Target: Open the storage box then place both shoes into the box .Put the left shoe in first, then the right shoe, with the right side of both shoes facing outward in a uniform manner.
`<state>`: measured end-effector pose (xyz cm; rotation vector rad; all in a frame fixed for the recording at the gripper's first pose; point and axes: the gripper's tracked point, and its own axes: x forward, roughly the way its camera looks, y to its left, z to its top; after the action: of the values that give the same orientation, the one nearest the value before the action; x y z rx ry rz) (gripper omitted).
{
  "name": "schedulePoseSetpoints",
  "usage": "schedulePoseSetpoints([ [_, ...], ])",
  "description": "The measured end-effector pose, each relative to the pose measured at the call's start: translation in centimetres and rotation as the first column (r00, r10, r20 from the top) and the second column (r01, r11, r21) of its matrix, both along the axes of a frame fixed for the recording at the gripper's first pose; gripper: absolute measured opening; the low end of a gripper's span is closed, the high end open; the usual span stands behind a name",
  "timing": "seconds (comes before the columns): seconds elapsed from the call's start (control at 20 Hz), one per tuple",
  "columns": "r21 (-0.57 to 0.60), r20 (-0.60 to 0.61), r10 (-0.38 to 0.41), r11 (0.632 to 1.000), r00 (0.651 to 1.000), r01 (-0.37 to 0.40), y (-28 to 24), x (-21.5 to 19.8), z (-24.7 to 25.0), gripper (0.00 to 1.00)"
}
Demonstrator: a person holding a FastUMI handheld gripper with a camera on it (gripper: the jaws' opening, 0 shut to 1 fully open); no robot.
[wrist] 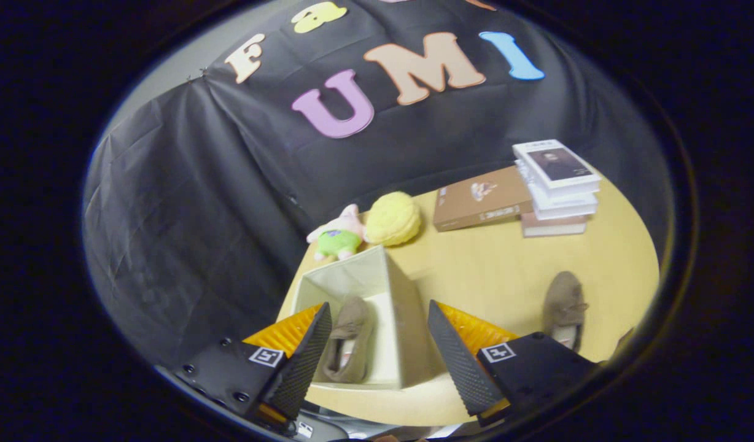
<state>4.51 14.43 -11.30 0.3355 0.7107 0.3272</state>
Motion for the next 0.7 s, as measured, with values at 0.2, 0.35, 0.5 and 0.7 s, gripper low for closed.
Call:
schedulePoseSetpoints([
  [0.2, -0.056, -0.018, -0.170, 0.984, 0.985, 0.169, -9.8, 1.3, -1.7, 1.00],
  [0.35, -0.087, -0.054, -0.267, 0.961, 0.962, 0.262, -15.7, 1.5, -3.8, 1.00],
  [0.5, -0.141, -0.139, -0.277, 0.956, 0.951, 0.258, -18.7, 0.0, -8.1, 1.00],
  [0.7, -0.171, -0.243, -0.253, 0.961, 0.936, 0.215, -20.0, -2.3, -13.8, 0.99],
])
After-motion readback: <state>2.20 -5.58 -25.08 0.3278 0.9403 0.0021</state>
